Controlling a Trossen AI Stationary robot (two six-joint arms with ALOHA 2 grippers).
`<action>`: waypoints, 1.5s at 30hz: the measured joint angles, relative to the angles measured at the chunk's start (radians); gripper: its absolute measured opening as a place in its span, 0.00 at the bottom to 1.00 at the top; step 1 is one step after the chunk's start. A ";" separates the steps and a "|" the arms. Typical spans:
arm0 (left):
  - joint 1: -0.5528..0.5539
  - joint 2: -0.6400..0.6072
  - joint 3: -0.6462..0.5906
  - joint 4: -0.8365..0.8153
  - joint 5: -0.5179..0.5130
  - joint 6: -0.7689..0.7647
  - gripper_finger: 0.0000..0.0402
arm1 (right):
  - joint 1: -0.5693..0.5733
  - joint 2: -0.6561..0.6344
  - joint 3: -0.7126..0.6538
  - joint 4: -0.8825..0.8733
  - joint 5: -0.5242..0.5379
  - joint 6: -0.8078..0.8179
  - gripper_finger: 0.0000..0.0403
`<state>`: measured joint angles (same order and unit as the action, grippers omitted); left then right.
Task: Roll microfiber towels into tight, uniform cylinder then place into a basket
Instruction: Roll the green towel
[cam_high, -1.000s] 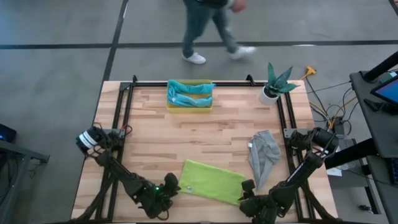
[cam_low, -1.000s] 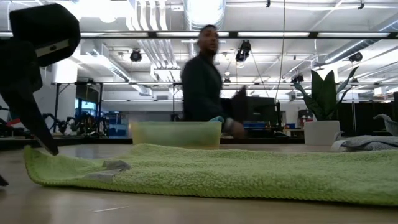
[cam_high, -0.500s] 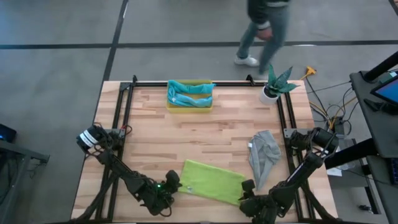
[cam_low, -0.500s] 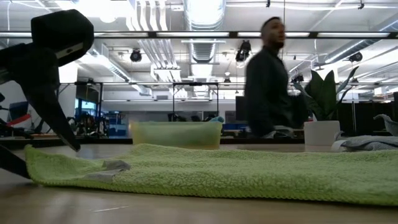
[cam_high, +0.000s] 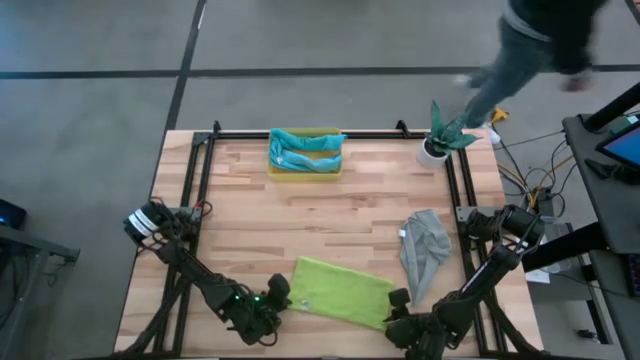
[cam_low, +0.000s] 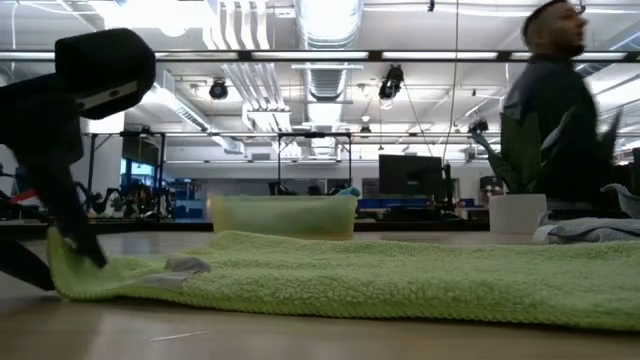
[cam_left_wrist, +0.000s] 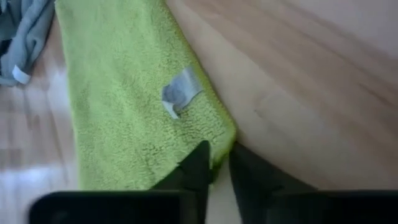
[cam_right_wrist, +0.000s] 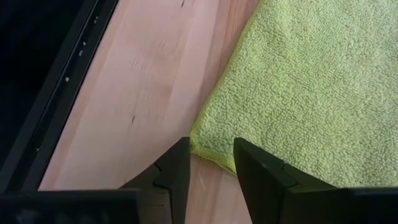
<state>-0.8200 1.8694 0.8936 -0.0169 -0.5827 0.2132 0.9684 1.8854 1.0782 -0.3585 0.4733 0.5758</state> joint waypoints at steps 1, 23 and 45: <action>0.000 0.000 0.000 0.001 0.008 -0.008 0.07 | 0.000 0.000 -0.001 0.000 0.000 0.000 0.29; 0.000 -0.005 0.002 0.008 0.011 -0.025 0.00 | 0.002 0.000 -0.005 0.021 -0.053 -0.055 0.07; 0.001 -0.124 -0.005 -0.052 -0.129 0.019 0.00 | 0.003 0.000 0.126 -0.212 0.203 -0.185 0.02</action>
<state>-0.8188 1.7458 0.8890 -0.0685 -0.7117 0.2320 0.9713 1.8854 1.2044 -0.5710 0.6760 0.3908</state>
